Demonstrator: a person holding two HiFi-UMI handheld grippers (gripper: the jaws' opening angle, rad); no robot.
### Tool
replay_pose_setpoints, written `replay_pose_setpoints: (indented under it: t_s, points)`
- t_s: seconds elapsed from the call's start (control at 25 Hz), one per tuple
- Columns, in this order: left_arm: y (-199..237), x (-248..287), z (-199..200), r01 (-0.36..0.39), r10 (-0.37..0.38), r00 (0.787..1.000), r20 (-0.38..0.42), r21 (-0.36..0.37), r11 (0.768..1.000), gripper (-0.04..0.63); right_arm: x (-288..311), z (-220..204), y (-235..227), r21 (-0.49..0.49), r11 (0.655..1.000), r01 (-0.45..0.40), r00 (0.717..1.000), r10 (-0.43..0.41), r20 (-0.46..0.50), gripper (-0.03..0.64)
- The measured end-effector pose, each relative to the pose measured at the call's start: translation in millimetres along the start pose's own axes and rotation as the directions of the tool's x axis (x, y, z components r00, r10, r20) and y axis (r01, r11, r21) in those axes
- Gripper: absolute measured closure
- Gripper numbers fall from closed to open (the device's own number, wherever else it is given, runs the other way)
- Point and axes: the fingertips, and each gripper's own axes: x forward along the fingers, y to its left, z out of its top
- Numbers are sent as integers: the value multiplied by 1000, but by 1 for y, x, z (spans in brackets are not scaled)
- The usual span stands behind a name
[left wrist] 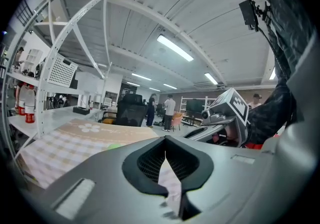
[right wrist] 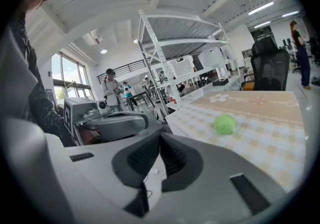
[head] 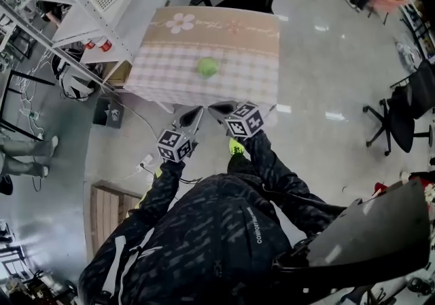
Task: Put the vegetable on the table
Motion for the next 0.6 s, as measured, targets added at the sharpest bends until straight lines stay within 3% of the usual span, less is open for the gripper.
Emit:
replay_pose_setpoints:
  t_s: [0.28,0.6]
  points:
    - [-30,-52,-12,12,-12,1000,-3,-41,999,600,-9,-30,55,19,1000,-5,1000,5,-26,614]
    - [-51,-62,-19,70,-71,997,-19,-53,996,600,-35,-40,63,41,997,61,998,-60,-18,614]
